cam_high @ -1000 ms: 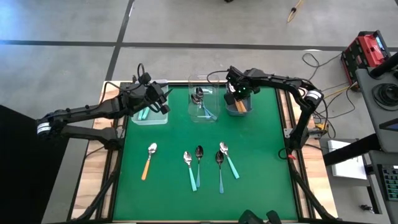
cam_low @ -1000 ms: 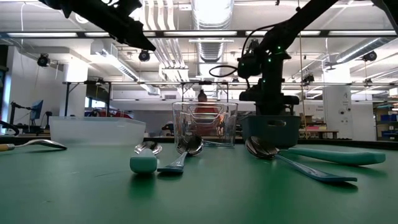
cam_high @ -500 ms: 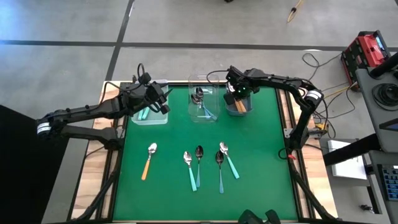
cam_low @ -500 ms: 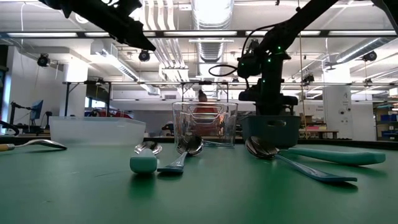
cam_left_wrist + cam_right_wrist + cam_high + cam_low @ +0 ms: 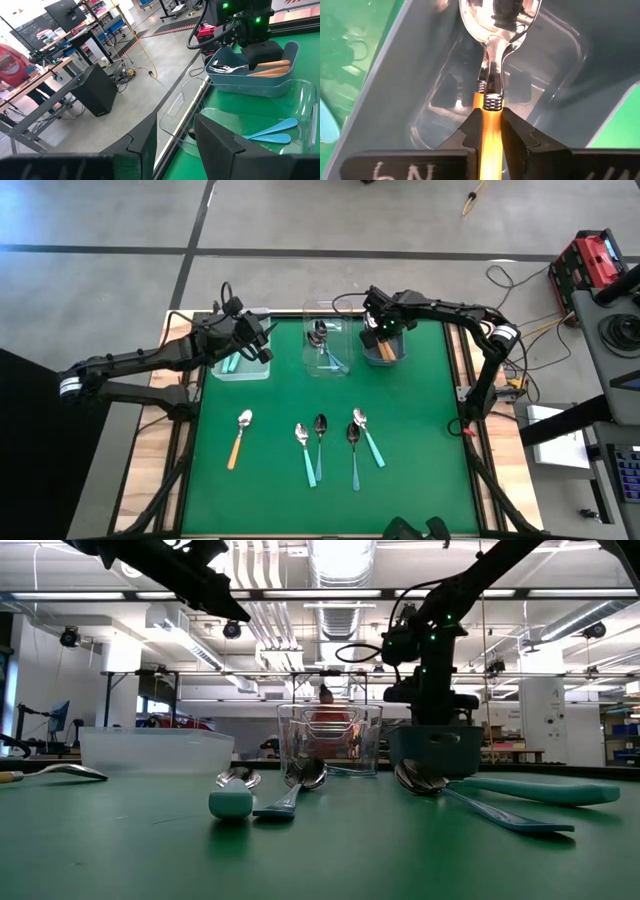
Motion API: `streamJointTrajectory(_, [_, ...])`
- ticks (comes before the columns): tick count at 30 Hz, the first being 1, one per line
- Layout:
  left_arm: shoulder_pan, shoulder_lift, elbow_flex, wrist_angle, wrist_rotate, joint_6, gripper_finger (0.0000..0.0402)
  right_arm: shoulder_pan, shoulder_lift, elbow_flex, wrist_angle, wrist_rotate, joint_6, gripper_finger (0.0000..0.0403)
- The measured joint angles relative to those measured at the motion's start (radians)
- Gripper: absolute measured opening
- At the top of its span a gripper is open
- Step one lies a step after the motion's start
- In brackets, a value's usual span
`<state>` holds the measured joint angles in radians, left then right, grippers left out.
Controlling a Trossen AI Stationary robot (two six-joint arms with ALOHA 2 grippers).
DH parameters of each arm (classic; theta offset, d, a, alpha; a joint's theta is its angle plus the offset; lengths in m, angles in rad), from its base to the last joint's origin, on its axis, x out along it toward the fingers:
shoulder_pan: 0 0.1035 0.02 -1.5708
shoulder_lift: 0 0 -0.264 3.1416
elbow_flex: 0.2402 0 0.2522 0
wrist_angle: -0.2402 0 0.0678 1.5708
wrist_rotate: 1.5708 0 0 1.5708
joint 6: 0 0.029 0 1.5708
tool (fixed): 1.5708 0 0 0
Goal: Sort silverware by color (type)
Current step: Put the yellow spoon into the blue bin
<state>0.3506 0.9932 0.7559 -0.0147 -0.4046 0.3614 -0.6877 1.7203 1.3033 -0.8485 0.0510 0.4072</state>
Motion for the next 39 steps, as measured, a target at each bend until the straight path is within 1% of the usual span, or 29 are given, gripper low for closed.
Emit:
streamJointTrajectory(21, [0.0, 0.0, 0.0, 0.0, 0.0, 0.0, 0.0113, 0.0, 0.0, -0.03, 0.029, -0.001, 0.0, 0.0038])
streamJointTrajectory(28, [0.0, 0.0, 0.0, 0.0, 0.0, 0.0, 0.0113, 0.0, 0.0, -0.064, 0.076, -0.001, 0.0, 0.0038])
streamJointTrajectory(39, [0.0, 0.0, 0.0, 0.0, 0.0, 0.0, 0.0113, 0.0, 0.0, -0.077, 0.103, -0.001, -0.006, 0.0038])
